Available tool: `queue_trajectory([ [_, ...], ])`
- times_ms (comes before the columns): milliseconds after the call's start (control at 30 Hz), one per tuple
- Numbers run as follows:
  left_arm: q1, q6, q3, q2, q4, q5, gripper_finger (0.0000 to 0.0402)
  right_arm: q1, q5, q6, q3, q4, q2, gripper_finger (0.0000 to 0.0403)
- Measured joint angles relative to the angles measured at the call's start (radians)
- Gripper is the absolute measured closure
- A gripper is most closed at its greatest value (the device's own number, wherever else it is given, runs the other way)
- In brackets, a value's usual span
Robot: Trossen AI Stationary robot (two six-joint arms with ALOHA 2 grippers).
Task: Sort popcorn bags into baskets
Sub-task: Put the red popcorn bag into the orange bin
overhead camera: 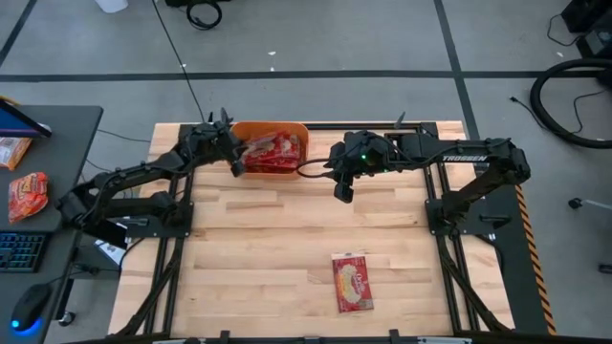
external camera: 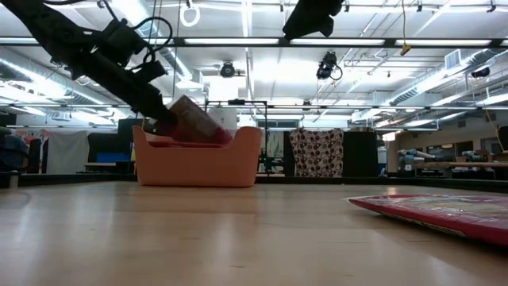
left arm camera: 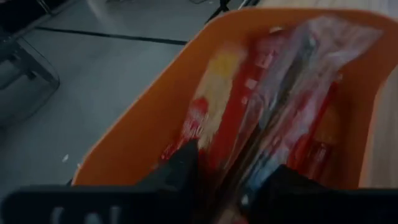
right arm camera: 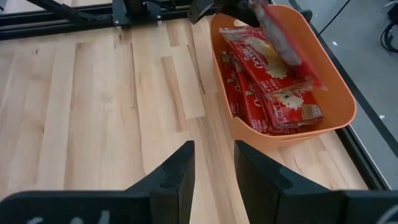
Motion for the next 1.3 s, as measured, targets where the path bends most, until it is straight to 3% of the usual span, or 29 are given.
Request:
queue_trajectory([
  [267,-0.015,0.000,0.077,-0.002,-0.072,-0.076,0.0228,0.000,0.000,0.008,0.000,0.000,0.000,0.0286],
  [633,-0.015,0.035,0.306,-0.002,-0.497,-0.146,0.0224,0.000,0.000,0.017,0.000,0.002,0.000,0.0286],
  [867,-0.022,-0.151,0.437,-0.003,-0.766,-0.206,0.0224,0.000,-0.008,-0.005,0.000,0.001,0.000,0.0286],
  [1167,-0.161,-0.386,0.553,-0.003,-0.904,-0.168,0.0224,0.000,-0.270,-0.061,-0.065,-0.037,-0.001,0.0286],
  [1300,-0.240,-0.508,0.551,-0.003,-0.905,-0.059,0.0224,0.010,-0.403,-0.054,-0.123,-0.021,-0.001,0.0286],
])
